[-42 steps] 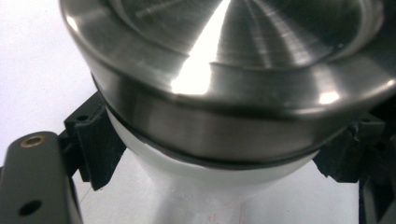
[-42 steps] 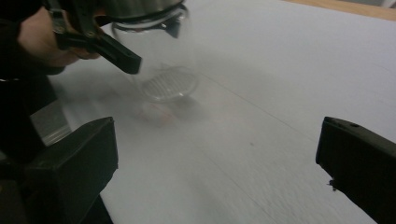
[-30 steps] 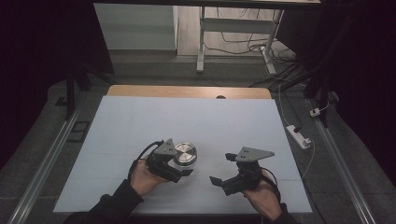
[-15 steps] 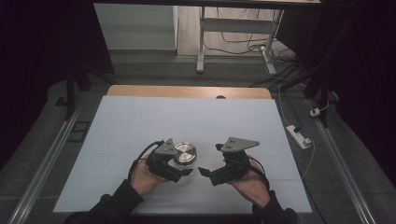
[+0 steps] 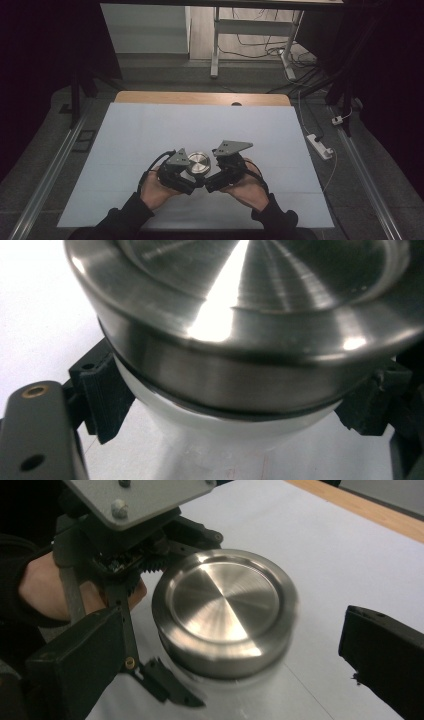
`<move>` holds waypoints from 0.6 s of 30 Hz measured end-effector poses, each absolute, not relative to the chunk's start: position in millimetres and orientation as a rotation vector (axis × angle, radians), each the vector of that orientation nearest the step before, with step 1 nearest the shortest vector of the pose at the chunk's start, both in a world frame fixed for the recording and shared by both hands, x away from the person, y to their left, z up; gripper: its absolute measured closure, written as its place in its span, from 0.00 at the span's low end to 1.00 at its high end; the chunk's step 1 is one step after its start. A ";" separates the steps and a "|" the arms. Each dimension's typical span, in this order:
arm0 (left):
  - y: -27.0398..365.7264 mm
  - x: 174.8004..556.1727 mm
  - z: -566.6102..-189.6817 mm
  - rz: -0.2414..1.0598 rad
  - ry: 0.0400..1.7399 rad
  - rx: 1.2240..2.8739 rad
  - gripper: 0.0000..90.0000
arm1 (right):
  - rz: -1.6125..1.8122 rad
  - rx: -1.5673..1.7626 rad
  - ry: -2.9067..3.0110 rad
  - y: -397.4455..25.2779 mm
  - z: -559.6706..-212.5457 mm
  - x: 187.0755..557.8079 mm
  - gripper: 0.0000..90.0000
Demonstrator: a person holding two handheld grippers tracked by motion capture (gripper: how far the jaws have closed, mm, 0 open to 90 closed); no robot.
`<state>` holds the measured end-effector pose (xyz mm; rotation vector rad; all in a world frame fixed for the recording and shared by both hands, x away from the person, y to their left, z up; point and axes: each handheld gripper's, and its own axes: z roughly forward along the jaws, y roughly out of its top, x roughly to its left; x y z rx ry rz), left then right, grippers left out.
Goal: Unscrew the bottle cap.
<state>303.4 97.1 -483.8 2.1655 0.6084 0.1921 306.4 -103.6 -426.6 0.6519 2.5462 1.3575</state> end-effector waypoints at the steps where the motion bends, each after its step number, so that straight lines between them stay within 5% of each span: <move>1: 97.1 303.4 -483.8 0.192 0.608 2.166 0.17 | 1.346 0.645 2.548 -100.2 -427.5 307.1 0.00; 4: 96.6 303.3 -484.1 0.191 0.613 2.167 0.17 | 1.323 0.645 2.544 -94.0 -429.0 308.0 0.00; 12: 96.4 303.1 -483.0 0.184 0.604 2.170 0.17 | 1.325 0.639 2.527 -84.0 -433.9 311.1 0.20; 18: 97.6 302.1 -479.4 0.156 0.548 2.171 0.17 | 1.339 0.511 2.586 -87.9 -429.7 313.3 0.20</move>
